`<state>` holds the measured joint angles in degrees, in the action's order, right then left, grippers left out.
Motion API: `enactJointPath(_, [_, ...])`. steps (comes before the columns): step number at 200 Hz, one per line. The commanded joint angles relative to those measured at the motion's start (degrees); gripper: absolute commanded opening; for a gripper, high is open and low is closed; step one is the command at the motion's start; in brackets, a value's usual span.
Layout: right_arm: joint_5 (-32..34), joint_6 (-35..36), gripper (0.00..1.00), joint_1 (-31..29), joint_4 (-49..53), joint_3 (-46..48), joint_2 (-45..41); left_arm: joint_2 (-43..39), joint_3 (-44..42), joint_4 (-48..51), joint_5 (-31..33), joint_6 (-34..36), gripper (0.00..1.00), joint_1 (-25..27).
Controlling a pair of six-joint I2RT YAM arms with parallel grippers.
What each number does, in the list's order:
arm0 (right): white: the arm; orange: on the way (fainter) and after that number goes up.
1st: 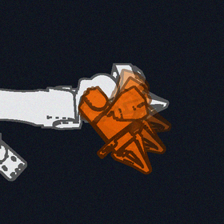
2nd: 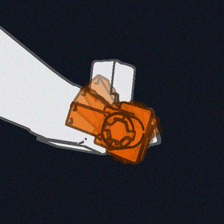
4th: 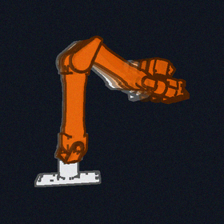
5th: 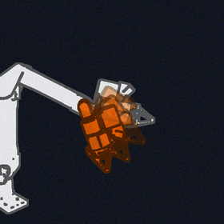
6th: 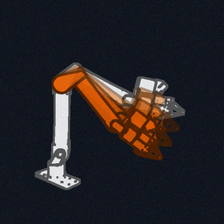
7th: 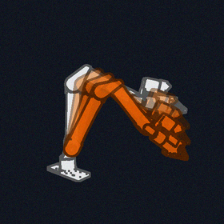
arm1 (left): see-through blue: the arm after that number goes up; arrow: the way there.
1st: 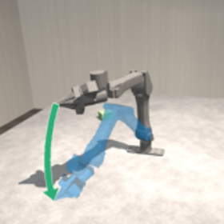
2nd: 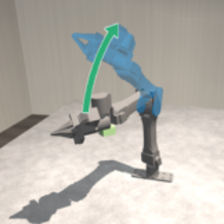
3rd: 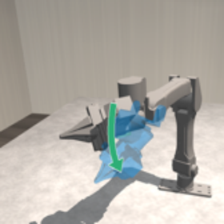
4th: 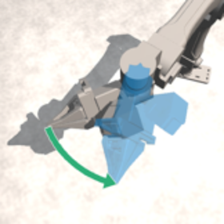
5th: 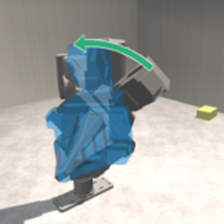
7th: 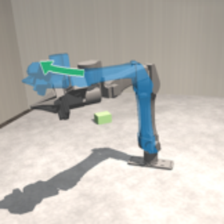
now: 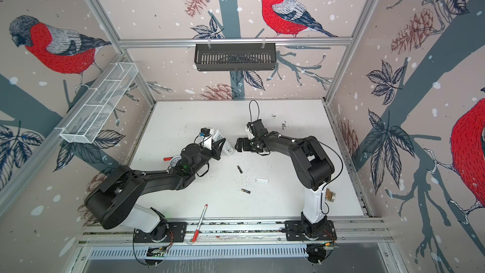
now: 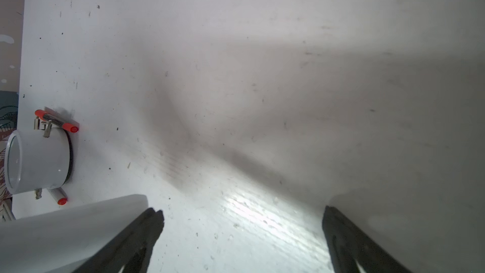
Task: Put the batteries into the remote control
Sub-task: 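Move the right gripper down toward a black-and-gold AA battery on the table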
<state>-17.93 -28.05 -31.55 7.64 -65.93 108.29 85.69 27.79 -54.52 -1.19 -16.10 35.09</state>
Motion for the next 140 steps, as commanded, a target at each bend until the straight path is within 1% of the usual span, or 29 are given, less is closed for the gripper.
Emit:
enactJointPath(1, [3.2, 3.0, 0.99, 0.22, 1.48, 0.94, -2.73, -1.23, 0.98, -1.71, 0.18, 0.27, 0.0, -0.15])
enactJointPath(32, [3.99, 8.24, 0.99, -0.16, 3.57, 4.09, -7.26, -3.19, 3.21, 3.91, -2.58, -2.22, 0.0, -2.22])
enactJointPath(51, [4.94, 11.93, 1.0, -1.74, 5.59, 6.25, -9.79, -4.8, 5.02, 9.12, -4.37, -3.5, 0.0, -3.43])
enactJointPath(70, [6.29, 14.38, 0.99, -4.41, 7.93, 7.34, -11.35, -7.17, 6.76, 15.64, -3.41, -4.16, 0.0, -3.64])
enactJointPath(89, [8.37, 14.8, 0.94, -7.2, 9.75, 7.81, -12.38, -9.72, 7.94, 21.64, -3.38, -4.9, 0.0, -4.15])
enactJointPath(111, [9.08, 14.43, 0.81, -8.97, 11.25, 8.19, -13.02, -12.78, 7.87, 26.65, -3.03, -5.91, 0.0, -4.96])
enactJointPath(122, [10.25, 14.46, 0.76, -10.1, 12.14, 8.27, -13.44, -14.58, 7.08, 27.44, -3.02, -6.41, 0.0, -5.41])
enactJointPath(140, [11.59, 14.62, 0.72, -11.71, 13.55, 8.28, -13.85, -17.09, 5.25, 27.41, -3.12, -6.99, 0.0, -5.95])
